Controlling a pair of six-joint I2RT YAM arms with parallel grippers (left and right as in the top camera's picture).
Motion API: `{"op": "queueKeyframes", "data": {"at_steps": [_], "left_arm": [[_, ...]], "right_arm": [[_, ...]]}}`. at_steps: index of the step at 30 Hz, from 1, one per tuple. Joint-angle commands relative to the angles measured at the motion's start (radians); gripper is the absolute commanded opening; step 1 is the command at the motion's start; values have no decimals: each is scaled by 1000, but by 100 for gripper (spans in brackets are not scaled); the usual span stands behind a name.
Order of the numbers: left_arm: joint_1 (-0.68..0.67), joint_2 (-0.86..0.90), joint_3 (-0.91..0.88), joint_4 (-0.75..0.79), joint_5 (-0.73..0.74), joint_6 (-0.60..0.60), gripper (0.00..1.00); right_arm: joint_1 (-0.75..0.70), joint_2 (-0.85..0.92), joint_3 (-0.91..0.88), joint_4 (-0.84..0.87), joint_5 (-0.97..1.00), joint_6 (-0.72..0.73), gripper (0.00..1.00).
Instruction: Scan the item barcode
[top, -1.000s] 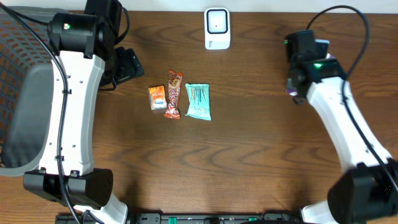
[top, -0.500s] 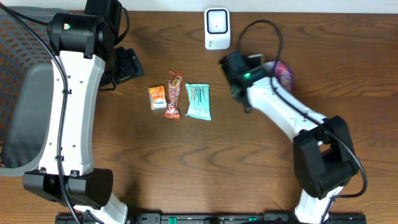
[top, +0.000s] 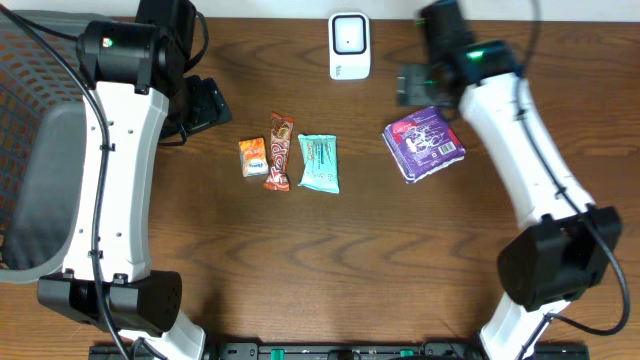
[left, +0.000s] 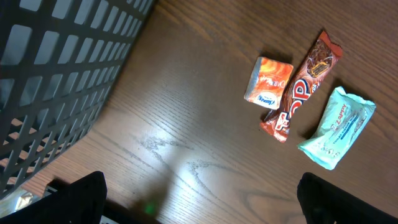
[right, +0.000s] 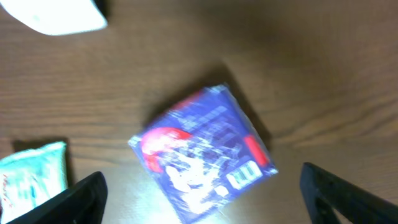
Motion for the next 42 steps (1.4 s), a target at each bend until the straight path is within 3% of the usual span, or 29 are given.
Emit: {"op": "queueKeyframes", "data": {"at_steps": [1,3,5,8,12,17,29,42], "left_arm": [[0,-2,4,-53,-6,-1,98],[0,-2,4,-53,-6,-1,98],[0,-2,4,-53,-6,-1,98],[0,-2,4,-53,-6,-1,98],[0,-2,4,-53,-6,-1,98],[0,-2,4,-53,-6,-1,98],[0,-2,4,-53,-6,-1,98],[0,-2,4,-53,-6,-1,98]], "right_arm": [[-117,11,-40,-21,-268,-120,98],[-168,21,-80,-19,-369,-170,96],[-211,26,-135,-2,-519,-234,87],[-237,26,-233,47,-790,-396,87],[-208,26,-314,113,-824,-435,84],[-118,26,-323,151,-681,-377,71],[218,26,-327,178,338,2,80],[261,78,-539,459,371,10,71]]}}
